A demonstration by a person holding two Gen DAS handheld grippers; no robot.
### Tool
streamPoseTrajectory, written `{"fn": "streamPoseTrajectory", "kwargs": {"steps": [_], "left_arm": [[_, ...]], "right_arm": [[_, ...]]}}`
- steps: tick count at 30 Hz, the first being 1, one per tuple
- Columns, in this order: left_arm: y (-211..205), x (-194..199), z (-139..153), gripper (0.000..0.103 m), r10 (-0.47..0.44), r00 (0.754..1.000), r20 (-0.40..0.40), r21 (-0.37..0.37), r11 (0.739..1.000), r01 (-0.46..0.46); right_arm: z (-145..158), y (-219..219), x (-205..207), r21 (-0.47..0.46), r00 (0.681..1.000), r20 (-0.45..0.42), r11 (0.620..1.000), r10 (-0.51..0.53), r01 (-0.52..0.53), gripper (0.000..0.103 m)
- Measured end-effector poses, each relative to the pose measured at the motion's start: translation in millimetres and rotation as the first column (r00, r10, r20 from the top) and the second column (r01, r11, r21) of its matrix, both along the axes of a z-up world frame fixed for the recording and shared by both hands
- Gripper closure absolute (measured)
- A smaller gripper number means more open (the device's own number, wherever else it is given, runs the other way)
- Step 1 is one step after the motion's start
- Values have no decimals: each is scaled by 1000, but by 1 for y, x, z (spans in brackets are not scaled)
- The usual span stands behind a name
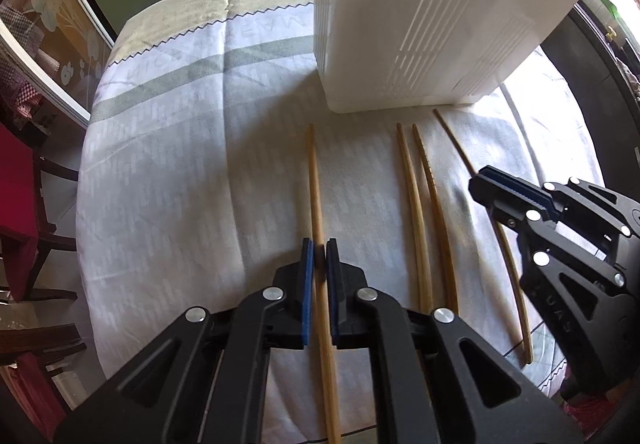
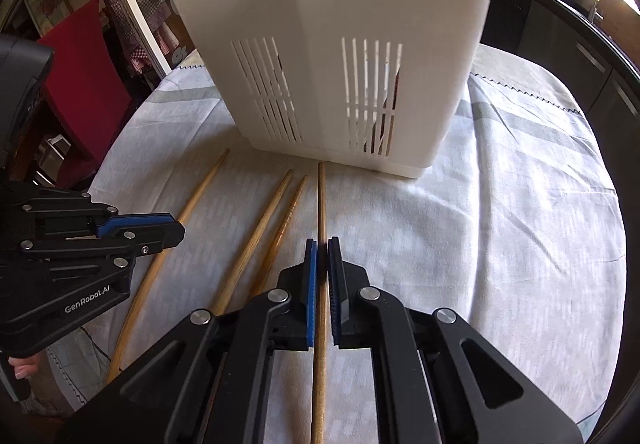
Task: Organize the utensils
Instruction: 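Grasp a chopstick with the right gripper while the left gripper lifts its chopstick upright, then carry both upright chopsticks over the white holder with both grippers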
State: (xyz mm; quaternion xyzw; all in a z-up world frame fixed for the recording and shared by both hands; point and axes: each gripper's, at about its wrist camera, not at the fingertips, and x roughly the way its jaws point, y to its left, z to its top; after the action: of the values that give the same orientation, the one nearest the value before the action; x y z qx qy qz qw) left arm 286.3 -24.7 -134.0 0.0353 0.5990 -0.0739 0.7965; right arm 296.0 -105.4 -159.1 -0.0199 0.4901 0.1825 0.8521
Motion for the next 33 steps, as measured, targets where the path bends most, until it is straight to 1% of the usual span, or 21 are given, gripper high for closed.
{"fn": "streamPoseTrajectory", "kwargs": {"steps": [5, 11, 17, 20, 23, 26, 33], "left_arm": [[11, -10, 27, 97, 9, 997, 80, -6, 1000, -9], [16, -34, 63, 97, 15, 984, 178, -34, 999, -9], [17, -70, 97, 97, 20, 959, 284, -61, 998, -2], [21, -82, 109, 97, 18, 942, 334, -60, 998, 3], [22, -95, 120, 97, 16, 931, 365, -65, 998, 8], [24, -100, 125, 97, 18, 927, 375, -80, 997, 12], [24, -110, 134, 97, 6, 917, 400, -88, 996, 32]], "right_arm": [[31, -23, -13, 75, 998, 54, 997, -20, 15, 97], [71, -46, -39, 154, 990, 135, 988, -33, 12, 97], [101, -59, -66, 191, 977, 211, 982, -29, -12, 97], [117, -70, -79, 202, 970, 240, 979, -30, -20, 97], [127, -79, -94, 206, 965, 261, 978, -28, -27, 97], [133, -82, -103, 204, 962, 271, 978, -21, -36, 97], [130, -74, -107, 203, 960, 279, 978, -14, -45, 97]]}}
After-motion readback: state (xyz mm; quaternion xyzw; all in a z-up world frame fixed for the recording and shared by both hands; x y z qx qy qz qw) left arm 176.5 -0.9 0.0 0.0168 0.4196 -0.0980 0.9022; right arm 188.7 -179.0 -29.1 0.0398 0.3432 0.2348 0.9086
